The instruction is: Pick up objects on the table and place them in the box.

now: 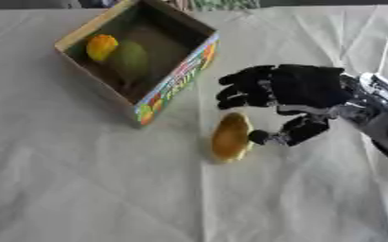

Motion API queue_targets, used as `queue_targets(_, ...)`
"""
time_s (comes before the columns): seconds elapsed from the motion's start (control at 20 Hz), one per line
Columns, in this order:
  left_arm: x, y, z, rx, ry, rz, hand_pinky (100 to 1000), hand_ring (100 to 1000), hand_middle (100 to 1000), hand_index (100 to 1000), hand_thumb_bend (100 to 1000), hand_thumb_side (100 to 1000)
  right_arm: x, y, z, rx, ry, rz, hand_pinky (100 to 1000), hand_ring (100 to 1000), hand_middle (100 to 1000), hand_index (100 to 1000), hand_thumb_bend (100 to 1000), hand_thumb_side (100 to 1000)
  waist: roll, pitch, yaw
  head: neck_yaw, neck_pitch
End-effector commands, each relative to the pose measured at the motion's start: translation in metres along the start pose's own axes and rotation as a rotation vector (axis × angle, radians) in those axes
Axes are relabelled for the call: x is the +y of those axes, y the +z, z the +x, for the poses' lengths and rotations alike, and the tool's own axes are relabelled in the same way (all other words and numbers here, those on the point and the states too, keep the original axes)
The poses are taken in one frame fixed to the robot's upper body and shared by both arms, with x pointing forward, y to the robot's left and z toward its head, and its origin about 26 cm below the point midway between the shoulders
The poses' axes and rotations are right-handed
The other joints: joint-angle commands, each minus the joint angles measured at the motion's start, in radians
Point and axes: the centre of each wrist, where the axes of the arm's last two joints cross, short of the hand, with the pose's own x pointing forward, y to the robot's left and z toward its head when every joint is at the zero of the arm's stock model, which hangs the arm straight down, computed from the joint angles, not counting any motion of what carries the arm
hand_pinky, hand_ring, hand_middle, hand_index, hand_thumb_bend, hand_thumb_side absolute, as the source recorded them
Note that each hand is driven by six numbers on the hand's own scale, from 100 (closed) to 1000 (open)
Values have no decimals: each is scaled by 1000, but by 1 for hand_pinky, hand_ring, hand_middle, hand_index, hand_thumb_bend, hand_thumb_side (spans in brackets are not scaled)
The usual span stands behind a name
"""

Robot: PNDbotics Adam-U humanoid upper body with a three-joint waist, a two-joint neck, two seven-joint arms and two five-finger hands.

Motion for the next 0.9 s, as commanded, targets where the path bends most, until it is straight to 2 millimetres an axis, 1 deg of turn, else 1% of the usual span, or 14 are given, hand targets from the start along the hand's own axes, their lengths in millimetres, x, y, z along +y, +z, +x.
queue_targets(0.05,1,-5,4,-21,2,-11,812,815,806,893,100,487,-4,1,-3,-5,24,15,899,1000,829,930,204,208,1,-16,2,3,-16)
queue_targets(0.2,1,-5,4,-19,4,-10,812,815,806,893,100,490,-2,0,-3,-2,29,20,876,1000,820,920,203,231,1,-16,3,11,-20)
queue_targets(0.5,1,-4,4,-16,8,-8,812,816,806,893,100,496,6,-2,-2,-8,33,45,882,1000,838,926,202,247,2,-13,2,17,-22)
queue_targets(0.7,1,-4,4,-13,9,-7,812,816,804,893,100,501,9,-2,-3,-11,31,67,886,1000,852,931,187,277,3,-11,1,19,-21)
queue_targets(0.75,1,-4,4,-12,9,-7,812,816,803,893,100,503,9,-2,-3,-12,31,71,888,1000,861,935,168,345,3,-11,1,20,-21)
queue_targets(0.8,0,-4,4,-11,10,-7,812,816,802,893,100,504,9,-2,-3,-11,33,75,889,1000,865,936,113,409,3,-11,0,20,-21)
queue_targets(0.9,0,-4,4,-10,11,-7,812,816,801,893,100,505,9,-1,-3,1,34,78,889,1000,868,939,100,440,3,-10,-1,21,-22)
